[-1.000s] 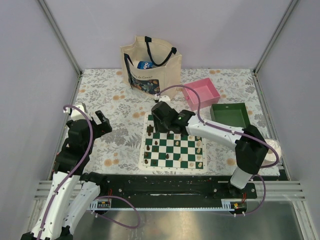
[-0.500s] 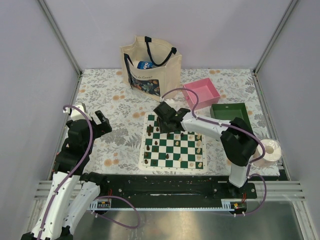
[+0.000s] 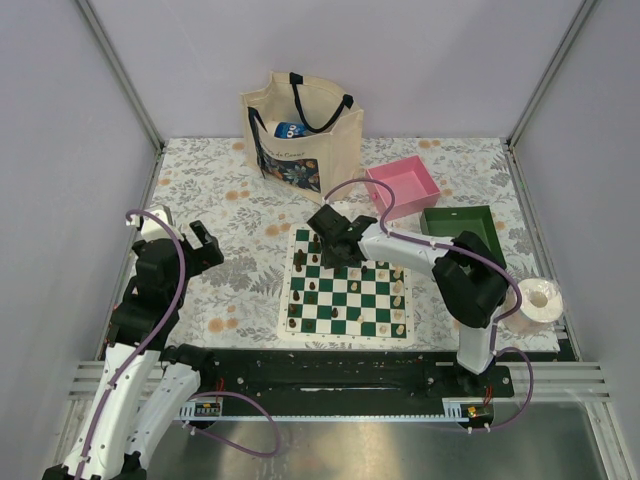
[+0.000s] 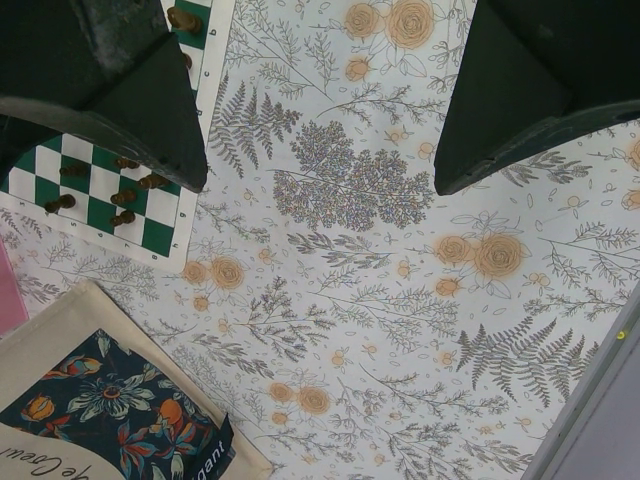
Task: Set up the chess pieces on the board
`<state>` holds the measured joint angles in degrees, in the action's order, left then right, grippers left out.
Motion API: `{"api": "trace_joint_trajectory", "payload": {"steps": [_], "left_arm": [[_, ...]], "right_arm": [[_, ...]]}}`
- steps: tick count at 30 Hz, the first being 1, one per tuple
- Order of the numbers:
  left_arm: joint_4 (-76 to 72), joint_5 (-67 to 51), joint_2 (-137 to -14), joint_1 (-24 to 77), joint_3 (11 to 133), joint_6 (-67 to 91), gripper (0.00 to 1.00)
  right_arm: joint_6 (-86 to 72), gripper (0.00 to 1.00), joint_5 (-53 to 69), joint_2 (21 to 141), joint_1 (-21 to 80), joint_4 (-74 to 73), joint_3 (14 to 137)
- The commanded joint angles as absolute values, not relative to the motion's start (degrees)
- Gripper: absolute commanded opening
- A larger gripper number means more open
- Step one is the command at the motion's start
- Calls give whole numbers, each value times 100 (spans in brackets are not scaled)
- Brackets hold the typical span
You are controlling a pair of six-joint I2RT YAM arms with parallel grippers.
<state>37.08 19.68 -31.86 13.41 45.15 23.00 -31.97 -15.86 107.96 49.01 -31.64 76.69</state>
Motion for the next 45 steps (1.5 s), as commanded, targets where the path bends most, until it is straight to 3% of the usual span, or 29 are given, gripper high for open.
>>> {"api": "trace_joint_trajectory", "payload": {"steps": [1,7,12,15,26,45], "left_arm": [[3401,1863,-3155,1310,4482,2373,99],[3401,1854,-3164,1310,4482,2364,99],[3401,1802,-3199,1301,4491,2355,99],[3401,1793,-3199,1301,4491,2355,99],[3401,1775,-3208,1266,4500,2364,99],[3401,1749,-3191,1248,4491,2364,99]], "right_arm": [[-3129,45,-1793,10898,4843,-3173,7954],[-3068,36,-1784,10907,4808,-3164,7954],[-2997,21,-1732,10802,4808,-3085,7875],[-2953,17,-1705,10688,4816,-3094,7875],[-2883,18,-1582,10046,5132,-3085,7962],[-3067,18,-1222,11118,5880,-3173,8885]]}}
